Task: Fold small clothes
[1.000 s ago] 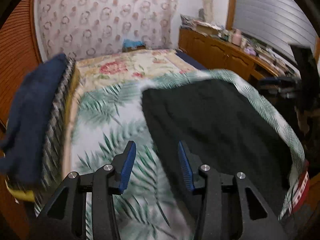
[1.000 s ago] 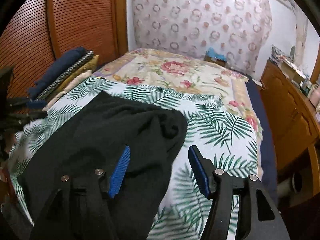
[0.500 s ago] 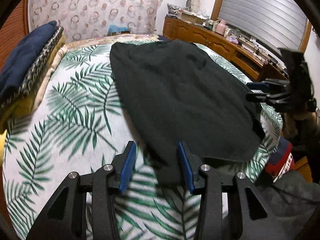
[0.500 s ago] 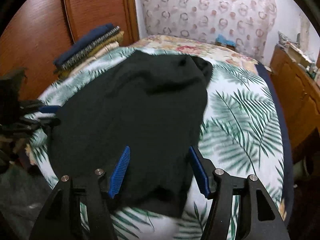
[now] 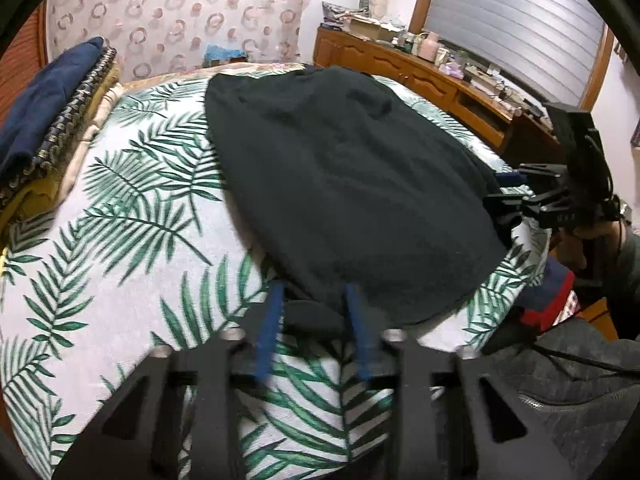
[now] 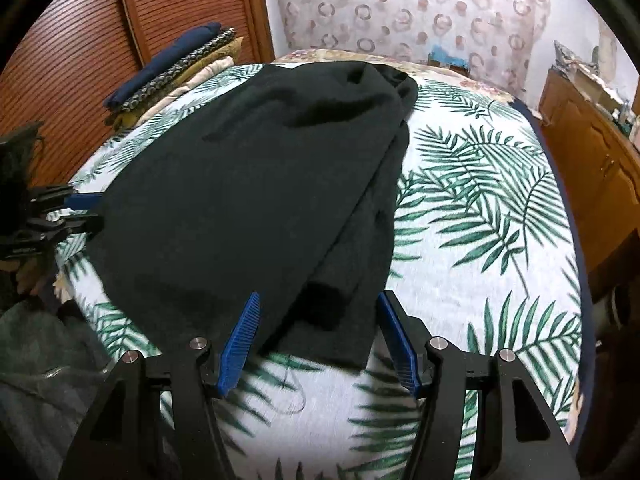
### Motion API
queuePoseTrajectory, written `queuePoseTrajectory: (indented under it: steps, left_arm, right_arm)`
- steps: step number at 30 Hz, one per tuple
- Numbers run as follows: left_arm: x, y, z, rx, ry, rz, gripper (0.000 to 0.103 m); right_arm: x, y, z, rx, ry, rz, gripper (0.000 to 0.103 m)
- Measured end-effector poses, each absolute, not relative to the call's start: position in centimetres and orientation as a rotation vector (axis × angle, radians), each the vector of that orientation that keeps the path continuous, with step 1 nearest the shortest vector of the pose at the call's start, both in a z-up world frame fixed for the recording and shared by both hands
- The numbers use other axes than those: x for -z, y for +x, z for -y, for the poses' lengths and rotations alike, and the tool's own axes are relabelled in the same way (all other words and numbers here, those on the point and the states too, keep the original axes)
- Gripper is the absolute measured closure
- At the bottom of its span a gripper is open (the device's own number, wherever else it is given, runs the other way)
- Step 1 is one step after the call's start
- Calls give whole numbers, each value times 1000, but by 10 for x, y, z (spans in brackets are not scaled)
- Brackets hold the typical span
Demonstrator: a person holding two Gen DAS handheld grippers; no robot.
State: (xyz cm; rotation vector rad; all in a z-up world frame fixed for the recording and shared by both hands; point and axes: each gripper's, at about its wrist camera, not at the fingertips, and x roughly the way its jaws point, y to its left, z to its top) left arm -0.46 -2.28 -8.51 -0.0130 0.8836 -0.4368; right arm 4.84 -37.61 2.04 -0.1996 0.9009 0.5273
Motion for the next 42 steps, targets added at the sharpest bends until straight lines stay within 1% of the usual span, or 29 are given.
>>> queuePoseTrajectory:
  steps: [1,2,3,4,6,9,12,16,18,22,27,28,29,30,31,32,33,34,36,39,42]
  left_arm:
    - [85,-4,23,444,-18,-887,84]
    - [86,-2,24,456,-26,-893,86]
    - [84,-1,24,462,-33,-888,89]
    - [82,-1,24,466,-43,-882,90]
    - [72,2,22,472,-67,-852,91]
    - [48,10,22,484,-97,-790,91]
    - [21,36,24,464,-81,-721,91]
    - [1,96,16,417,-103,-679,91]
    - [-6,132,10,375,-106,-670,91]
    - [-8,191,3,321,-115,-693,91]
    - [12,244,-4,267,-119,-768,91]
    - [15,250,-4,254,-114,-775,90]
    - [19,254,-6,244,-112,-779,90]
    - [21,257,-7,248,-118,-787,88]
    - [23,260,-7,251,-123,-796,84]
    - [23,259,-10,248,-123,-798,80]
    - [22,257,-11,245,-116,-794,70]
    - [20,253,-12,249,-111,-783,60]
    - [15,243,-14,270,-99,-758,51]
    - [16,231,-17,281,-88,-752,29]
    - [27,232,-19,287,-95,-786,29]
  right_arm:
    - [-20,46,376,-528,-207,-893,52]
    - [-20,44,374,-537,-208,-887,59]
    - [-21,43,373,-546,-205,-886,70]
    - [-20,44,373,-562,-198,-887,86]
    - [-20,45,372,-594,-195,-880,93]
    - [-31,49,378,-650,-131,-836,95]
    - [-58,65,382,-674,-73,-750,96]
    - [-88,111,384,-652,-21,-655,96]
    - [-94,138,384,-632,7,-641,96]
    - [-94,195,377,-588,49,-662,96]
    - [-81,250,367,-516,79,-712,95]
    - [-79,257,367,-503,82,-712,91]
    - [-80,260,365,-487,77,-711,90]
    - [-80,263,363,-483,73,-711,86]
    - [-82,262,362,-492,69,-711,79]
    - [-83,261,360,-505,55,-710,75]
    - [-85,257,359,-517,30,-707,67]
    - [-85,253,356,-521,-3,-705,55]
    - [-84,243,349,-559,-60,-694,44]
    - [-71,241,337,-573,-112,-721,42]
    - [-55,256,328,-563,-112,-768,42]
